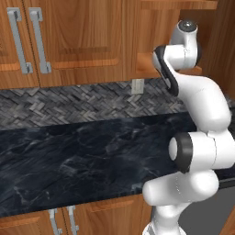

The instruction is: Open the cabinet. Pick the dish brush and place it next to the sink. Then close the cabinet.

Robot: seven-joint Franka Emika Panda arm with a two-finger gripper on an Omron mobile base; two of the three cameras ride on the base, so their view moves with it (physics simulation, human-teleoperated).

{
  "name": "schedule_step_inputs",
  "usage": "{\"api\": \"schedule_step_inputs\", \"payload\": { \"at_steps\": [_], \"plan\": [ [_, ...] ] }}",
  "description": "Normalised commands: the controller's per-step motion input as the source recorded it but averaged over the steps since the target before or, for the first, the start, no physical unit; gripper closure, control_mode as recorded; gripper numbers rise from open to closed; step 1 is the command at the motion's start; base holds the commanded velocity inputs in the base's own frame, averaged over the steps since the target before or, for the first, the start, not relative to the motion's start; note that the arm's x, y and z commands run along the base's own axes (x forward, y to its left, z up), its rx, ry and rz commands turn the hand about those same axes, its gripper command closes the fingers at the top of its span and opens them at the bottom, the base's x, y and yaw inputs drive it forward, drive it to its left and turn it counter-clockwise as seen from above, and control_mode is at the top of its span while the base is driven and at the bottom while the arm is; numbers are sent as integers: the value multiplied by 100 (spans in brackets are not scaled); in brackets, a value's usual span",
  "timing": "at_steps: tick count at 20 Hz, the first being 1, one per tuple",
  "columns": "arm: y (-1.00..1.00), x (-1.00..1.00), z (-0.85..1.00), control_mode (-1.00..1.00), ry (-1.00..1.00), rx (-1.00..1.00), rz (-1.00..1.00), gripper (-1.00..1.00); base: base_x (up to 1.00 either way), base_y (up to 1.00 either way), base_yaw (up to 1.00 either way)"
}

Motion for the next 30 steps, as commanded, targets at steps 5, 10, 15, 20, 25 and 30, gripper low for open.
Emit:
{"api": "schedule_step_inputs", "payload": {
  "at_steps": [5, 10, 15, 20, 25, 30],
  "plan": [
    [-26, 28, -1, -100, 0, 0, 10, -100, 0, 0, 0],
    [-1, 10, -2, -100, 0, 0, 2, -100, 0, 0, 0],
    [0, 1, -18, -100, 1, 0, 1, -100, 0, 0, 0],
    [0, 0, -35, -100, 0, 1, 1, -100, 0, 0, 0],
    [2, 4, -13, -100, 0, 3, 0, 100, 0, 0, 0],
    [0, -1, 0, -100, 0, 0, 0, 100, 0, 0, 0]
  ]
}}
